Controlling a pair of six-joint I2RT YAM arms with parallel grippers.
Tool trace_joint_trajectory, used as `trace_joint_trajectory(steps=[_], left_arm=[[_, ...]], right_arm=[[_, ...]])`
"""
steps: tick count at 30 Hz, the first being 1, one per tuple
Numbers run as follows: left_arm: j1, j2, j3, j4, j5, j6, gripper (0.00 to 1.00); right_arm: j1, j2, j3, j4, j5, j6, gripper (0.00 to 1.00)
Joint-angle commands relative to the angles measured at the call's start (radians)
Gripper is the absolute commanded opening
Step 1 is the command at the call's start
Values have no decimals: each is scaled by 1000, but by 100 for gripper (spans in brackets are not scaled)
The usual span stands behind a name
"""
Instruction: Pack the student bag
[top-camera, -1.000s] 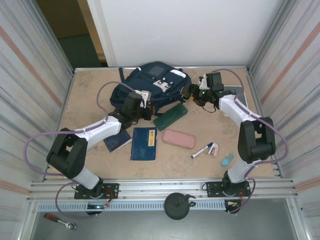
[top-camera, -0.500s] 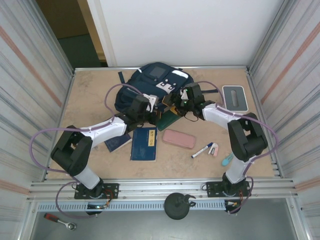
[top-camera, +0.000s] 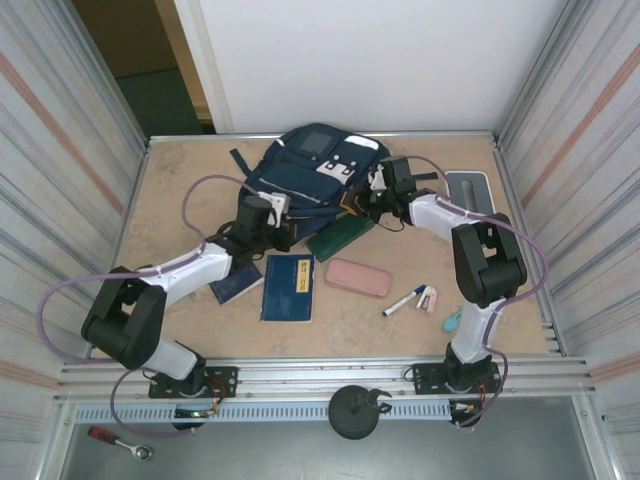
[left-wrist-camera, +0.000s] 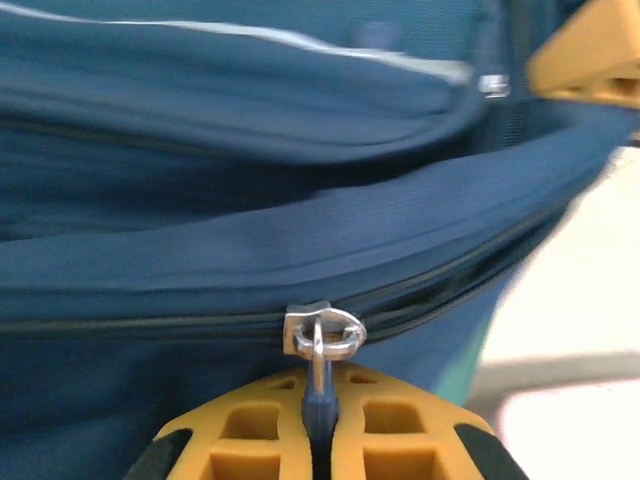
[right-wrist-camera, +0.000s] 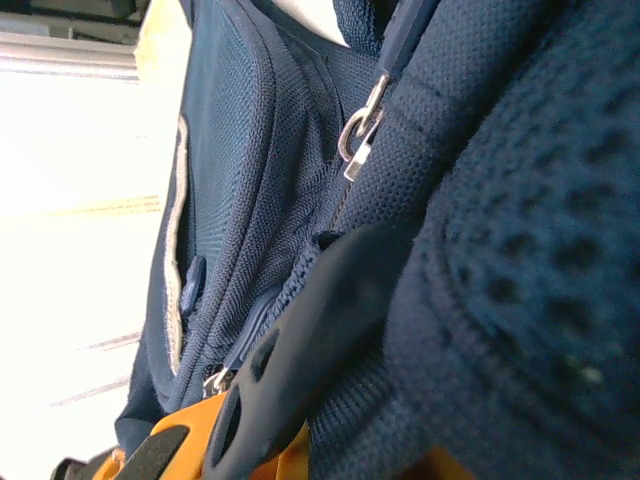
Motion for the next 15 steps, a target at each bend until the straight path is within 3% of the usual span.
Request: trace_joint_trajectory(steps=[1, 7, 9, 11, 15], left_arm=[[51, -50, -25, -12, -58, 30, 0], [49, -53, 5, -18, 15, 32, 0], [40, -63, 19, -15, 43, 23, 0], [33, -79, 33, -13, 76, 11, 0], [9, -97, 70, -10, 124, -8, 0]], right_arm=[[-45, 16, 61, -47, -32, -102, 5], [-18, 107, 185, -58, -78, -85, 11], [-11, 146, 254, -109, -83, -101, 23], [-26, 157, 301, -176, -74, -126, 41], [-84, 49, 219, -218, -6, -180, 62]])
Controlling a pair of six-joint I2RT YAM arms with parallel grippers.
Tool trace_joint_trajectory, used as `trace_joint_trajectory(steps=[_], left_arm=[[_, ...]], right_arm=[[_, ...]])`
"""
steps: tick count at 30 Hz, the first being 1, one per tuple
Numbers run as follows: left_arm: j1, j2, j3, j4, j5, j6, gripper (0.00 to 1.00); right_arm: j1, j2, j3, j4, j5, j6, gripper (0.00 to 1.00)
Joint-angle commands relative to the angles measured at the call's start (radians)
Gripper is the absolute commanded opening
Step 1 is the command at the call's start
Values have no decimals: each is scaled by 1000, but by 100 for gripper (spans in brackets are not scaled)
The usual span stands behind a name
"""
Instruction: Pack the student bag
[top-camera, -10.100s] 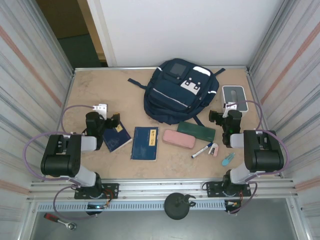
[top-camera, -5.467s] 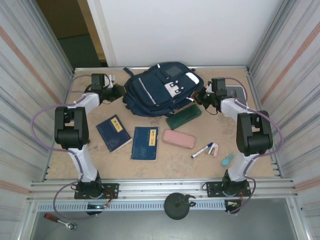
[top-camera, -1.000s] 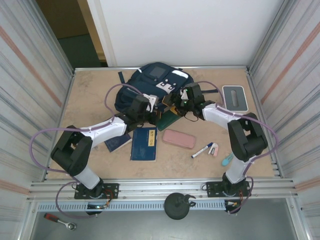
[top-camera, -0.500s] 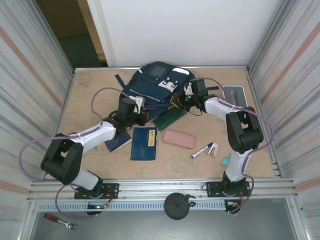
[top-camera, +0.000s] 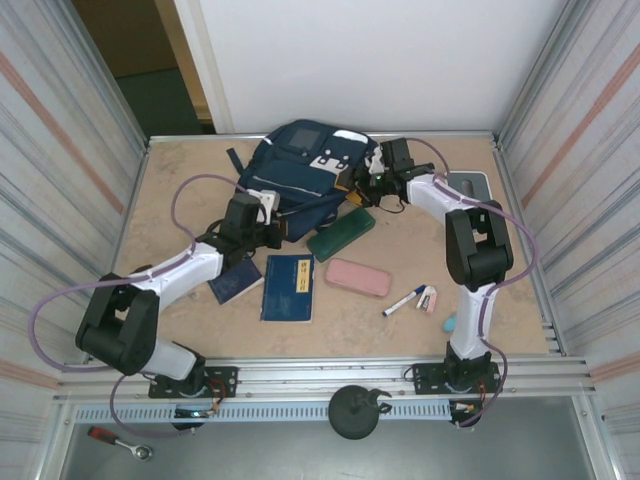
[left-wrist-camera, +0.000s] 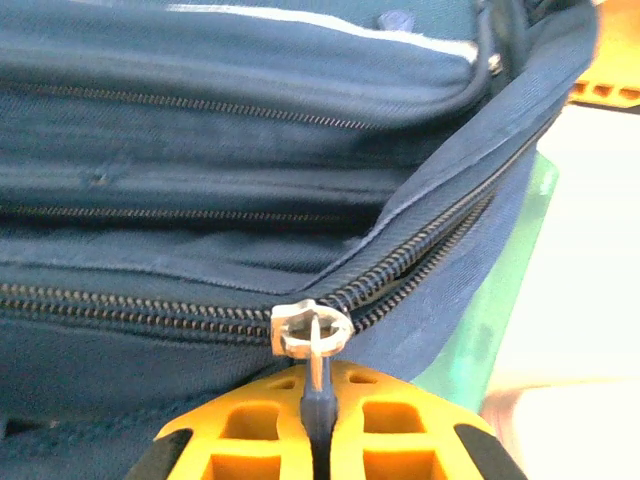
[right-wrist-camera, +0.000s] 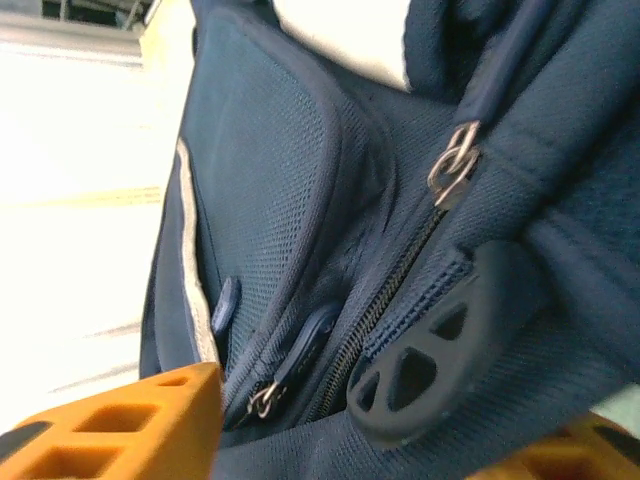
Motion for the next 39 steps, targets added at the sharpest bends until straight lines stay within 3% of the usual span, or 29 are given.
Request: trace_joint_trajectory(steps=[1, 4, 7, 10, 14, 16, 18, 21, 22, 25, 28, 32, 35, 39], left_arm=[[-30, -59, 76, 20, 64, -8, 0], [-50, -43, 105, 18, 65, -2, 0], [-64, -19, 131, 21, 71, 2, 0], [-85, 6, 151, 21, 65, 17, 0], [-108, 27, 158, 5, 62, 38, 0], [-113, 20, 144, 4, 61, 41, 0], [-114, 6, 124, 10, 59, 42, 0], [-112, -25, 91, 1, 20, 55, 0], [-107, -36, 80, -5, 6, 60, 0], [-70, -63, 43, -7, 0, 58, 0], [-16, -83, 11, -8, 11, 50, 0], [34, -95, -7, -10, 28, 57, 0], [47, -99, 0, -21, 72, 64, 0], [48, -115, 18, -37, 135, 63, 0]], right_arm=[[-56, -131, -58, -69, 68, -85, 66], [-38, -237, -160, -76, 108, -113, 75], [19, -294, -253, -7, 118, -36, 84], [84, -293, -311, 134, 110, 100, 87], [145, -225, -267, 186, 154, 151, 86], [157, -178, -220, 185, 156, 155, 78], [154, -144, -194, 179, 146, 148, 64], [124, -151, -203, 146, 183, 95, 29], [112, -162, -212, 128, 200, 72, 23], [67, -194, -239, 87, 216, 5, 12], [16, -225, -262, 60, 201, -61, 10], [-17, -235, -247, 40, 127, -134, 16], [-13, -279, -215, -32, 129, -284, 37], [57, -408, -234, -102, 262, -627, 63]])
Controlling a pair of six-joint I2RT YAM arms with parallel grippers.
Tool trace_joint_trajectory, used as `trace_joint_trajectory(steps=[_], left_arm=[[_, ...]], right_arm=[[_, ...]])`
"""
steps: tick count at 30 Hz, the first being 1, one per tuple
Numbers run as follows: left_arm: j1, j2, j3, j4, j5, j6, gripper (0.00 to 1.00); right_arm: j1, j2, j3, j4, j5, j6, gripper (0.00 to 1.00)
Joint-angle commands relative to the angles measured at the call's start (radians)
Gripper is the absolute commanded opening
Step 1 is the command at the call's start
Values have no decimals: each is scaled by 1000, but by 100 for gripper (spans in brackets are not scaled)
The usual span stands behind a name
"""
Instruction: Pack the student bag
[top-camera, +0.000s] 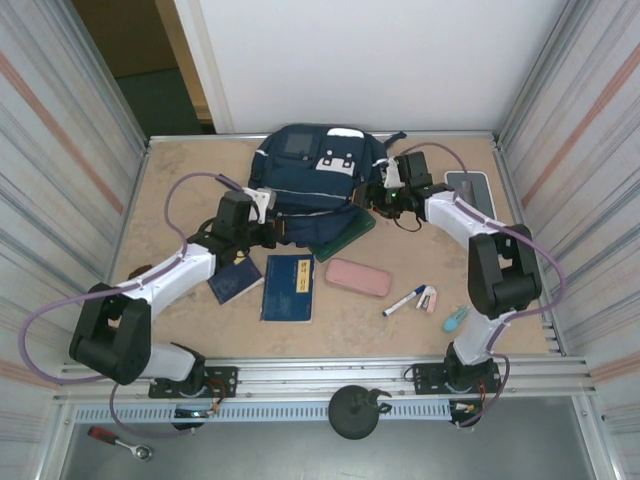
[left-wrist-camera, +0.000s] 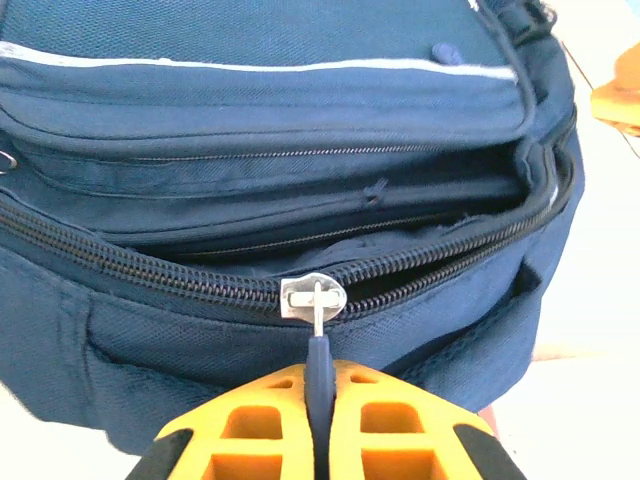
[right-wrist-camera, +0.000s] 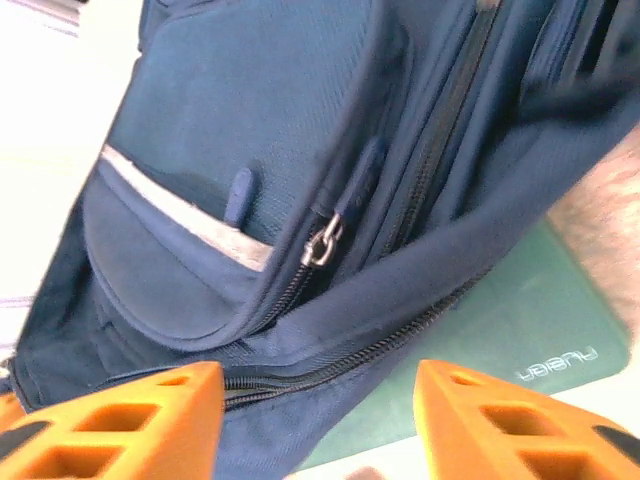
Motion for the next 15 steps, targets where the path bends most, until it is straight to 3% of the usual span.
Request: trace_joint_trajectory(steps=[1, 3, 6, 10, 15], left_arm=[[7, -61, 24, 18, 76, 24, 0], [12, -66, 32, 15, 112, 18, 0], [19, -68, 43, 23, 164, -2, 0], [21, -76, 53, 33, 196, -22, 0], [21, -94, 50, 31, 198, -26, 0]], right_arm=[[91, -152, 9, -70, 133, -394, 70], [166, -186, -10, -64, 195, -525, 79], [260, -175, 1, -28, 204, -622, 83], [351, -73, 82, -22, 224, -706, 84], [380, 57, 166, -16, 218, -752, 81]])
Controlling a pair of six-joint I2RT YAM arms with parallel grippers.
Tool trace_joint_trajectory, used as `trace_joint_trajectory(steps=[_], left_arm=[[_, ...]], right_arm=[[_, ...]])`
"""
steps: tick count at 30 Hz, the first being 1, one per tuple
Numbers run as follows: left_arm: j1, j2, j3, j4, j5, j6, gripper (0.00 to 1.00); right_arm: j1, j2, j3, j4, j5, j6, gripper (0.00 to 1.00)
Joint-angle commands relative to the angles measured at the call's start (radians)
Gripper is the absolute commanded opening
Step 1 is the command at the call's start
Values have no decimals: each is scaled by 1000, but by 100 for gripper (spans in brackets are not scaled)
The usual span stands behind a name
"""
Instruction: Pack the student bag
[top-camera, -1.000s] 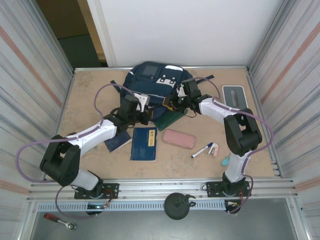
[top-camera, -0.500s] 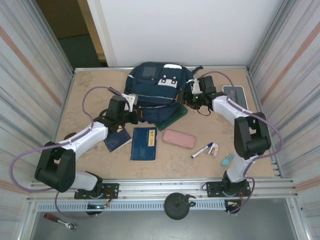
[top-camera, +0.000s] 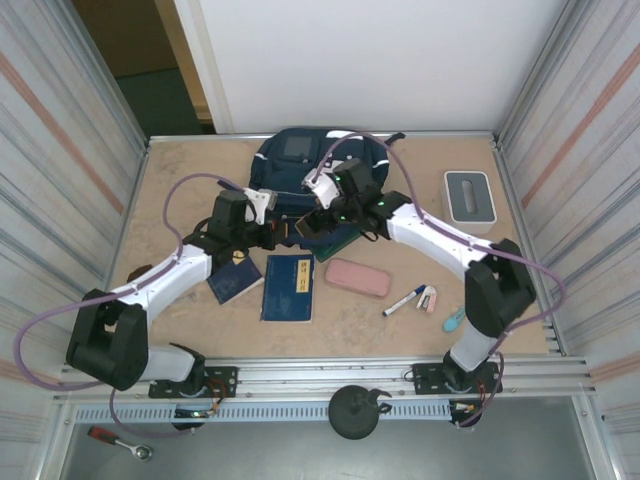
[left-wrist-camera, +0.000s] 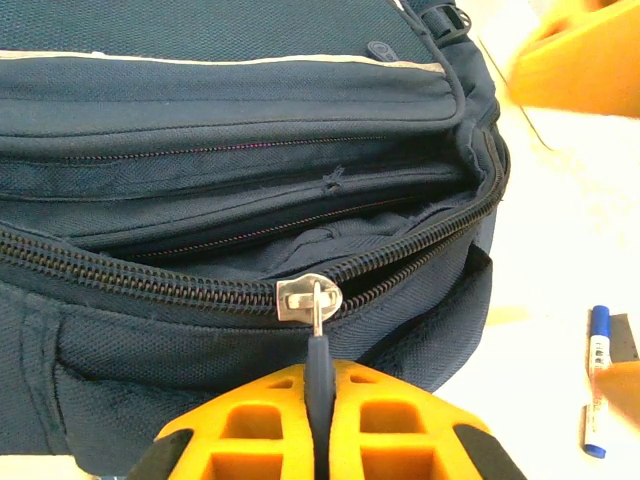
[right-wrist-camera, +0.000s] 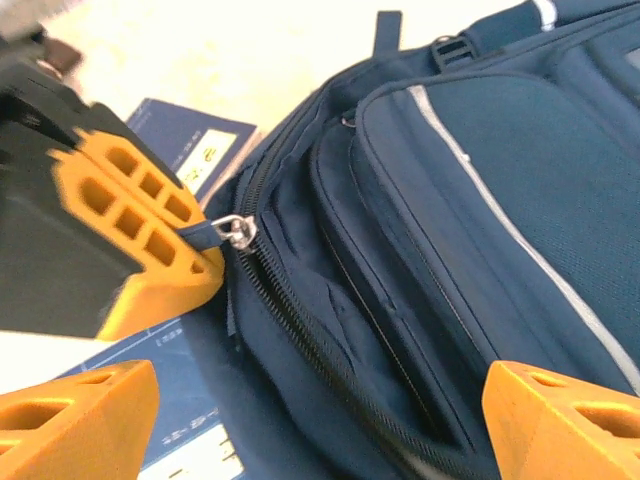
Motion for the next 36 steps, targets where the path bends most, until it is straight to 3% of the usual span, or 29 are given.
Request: trace_joint_trajectory(steps=[1, 9, 12, 18, 21, 24, 26, 29, 36], left_arm=[[8, -67, 46, 47, 44, -5, 0], [24, -83, 19, 28, -36, -26, 0], [68, -106, -6, 17, -80, -60, 0], [135, -84, 8, -46, -128, -75, 0], [135, -81, 12, -27, -65, -79, 0], [127, -85, 11, 26, 48, -91, 0], [112, -91, 14, 59, 111, -102, 0], [92, -100, 21, 108, 179, -124, 0], [56, -97, 46, 126, 214, -132, 0]], right_arm=[[1, 75, 62, -10, 27, -96, 78], [-31, 83, 75, -86, 37, -138, 17], [-82, 32, 12, -82, 25, -137, 9], [-132, 4, -8, -109, 41, -186, 9], [-137, 11, 14, -134, 61, -203, 11], [-147, 5, 44, -161, 19, -188, 28], [-146, -7, 64, -168, -67, -160, 45], [-120, -15, 76, -143, -189, -115, 62], [-60, 50, 124, -81, -286, -57, 72]])
